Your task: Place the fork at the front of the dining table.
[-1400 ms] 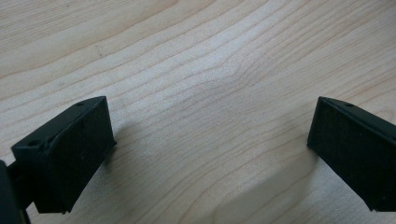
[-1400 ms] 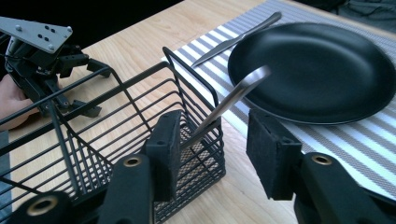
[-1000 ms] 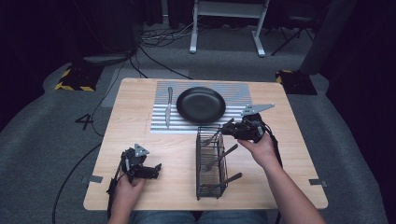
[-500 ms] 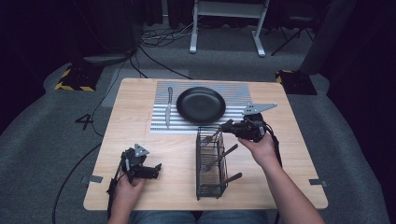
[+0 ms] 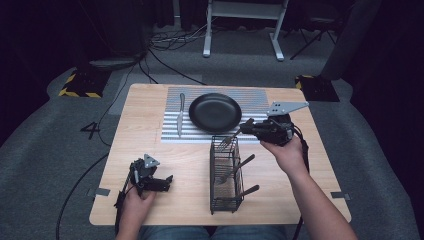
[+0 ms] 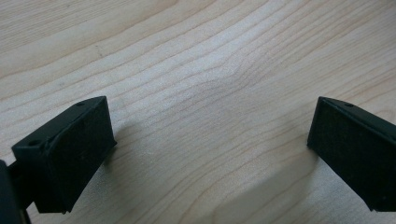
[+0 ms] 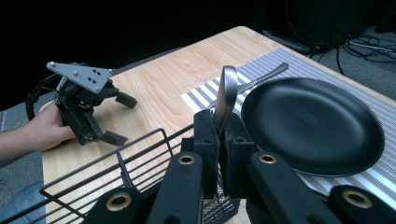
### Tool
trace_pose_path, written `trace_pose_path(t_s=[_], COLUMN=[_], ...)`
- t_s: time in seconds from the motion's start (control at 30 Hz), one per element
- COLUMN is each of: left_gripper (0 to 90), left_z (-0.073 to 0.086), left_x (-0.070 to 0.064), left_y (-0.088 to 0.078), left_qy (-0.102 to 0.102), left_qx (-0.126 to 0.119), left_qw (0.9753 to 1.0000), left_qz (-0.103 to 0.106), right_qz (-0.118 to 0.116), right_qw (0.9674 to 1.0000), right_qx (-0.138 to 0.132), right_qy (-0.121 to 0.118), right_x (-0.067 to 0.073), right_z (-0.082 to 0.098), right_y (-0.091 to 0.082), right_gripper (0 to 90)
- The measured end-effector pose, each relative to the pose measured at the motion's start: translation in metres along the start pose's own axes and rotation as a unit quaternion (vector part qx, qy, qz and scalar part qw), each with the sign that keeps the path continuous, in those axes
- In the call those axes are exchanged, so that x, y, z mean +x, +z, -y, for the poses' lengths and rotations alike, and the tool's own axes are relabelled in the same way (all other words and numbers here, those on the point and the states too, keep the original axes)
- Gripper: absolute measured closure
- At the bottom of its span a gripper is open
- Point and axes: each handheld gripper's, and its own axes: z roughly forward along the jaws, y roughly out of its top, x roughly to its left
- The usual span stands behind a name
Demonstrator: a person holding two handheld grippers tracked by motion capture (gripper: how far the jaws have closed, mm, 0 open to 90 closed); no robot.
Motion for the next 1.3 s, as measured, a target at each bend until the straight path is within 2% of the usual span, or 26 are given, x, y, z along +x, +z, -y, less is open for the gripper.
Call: trace_pose_path(t_s=[0.33,0.6,0.8,0.9,0.97,1.0,1.07,1.1,1.3], left_gripper=[0.5,0.5,0.5,0.5,0.5,0.5,0.5,0.5,0.5], left_z=[0.000,0.000,0.000,0.000,0.000,0.000,0.000,0.000,0.000], left_x=[0.000,0.000,0.000,0.000,0.000,0.000,0.000,0.000,0.000], left_y=[0.000,0.000,0.000,0.000,0.000,0.000,0.000,0.000,0.000], left_qy=[0.000,0.000,0.000,-0.001,-0.001,-0.001,-0.001,0.000,-0.001], left_qx=[0.000,0.001,0.001,0.001,0.001,0.001,0.001,0.001,0.001], left_qw=[1.0000,1.0000,1.0000,1.0000,1.0000,1.0000,1.0000,1.0000,1.0000], left_qz=[0.000,-0.002,-0.002,-0.002,-0.002,-0.002,-0.002,-0.002,-0.002], right_qz=[0.009,0.020,0.030,0.039,0.040,0.047,0.050,0.056,0.073], right_qw=[0.9998,0.9993,0.9988,0.9980,0.9978,0.9973,0.9972,0.9968,0.9953], right_qx=[-0.011,-0.031,-0.037,-0.051,-0.053,-0.056,-0.056,-0.056,-0.058], right_qy=[-0.013,-0.012,-0.007,-0.001,0.000,0.004,0.005,0.010,0.027], right_x=[0.002,-0.005,-0.014,-0.024,-0.026,-0.031,-0.034,-0.040,-0.056], right_z=[-0.018,-0.029,-0.033,-0.038,-0.039,-0.043,-0.044,-0.045,-0.045], right_y=[-0.021,-0.042,-0.054,-0.067,-0.069,-0.074,-0.076,-0.078,-0.081], right_gripper=[86.2,86.2,86.2,86.2,86.2,86.2,86.2,86.2,86.2])
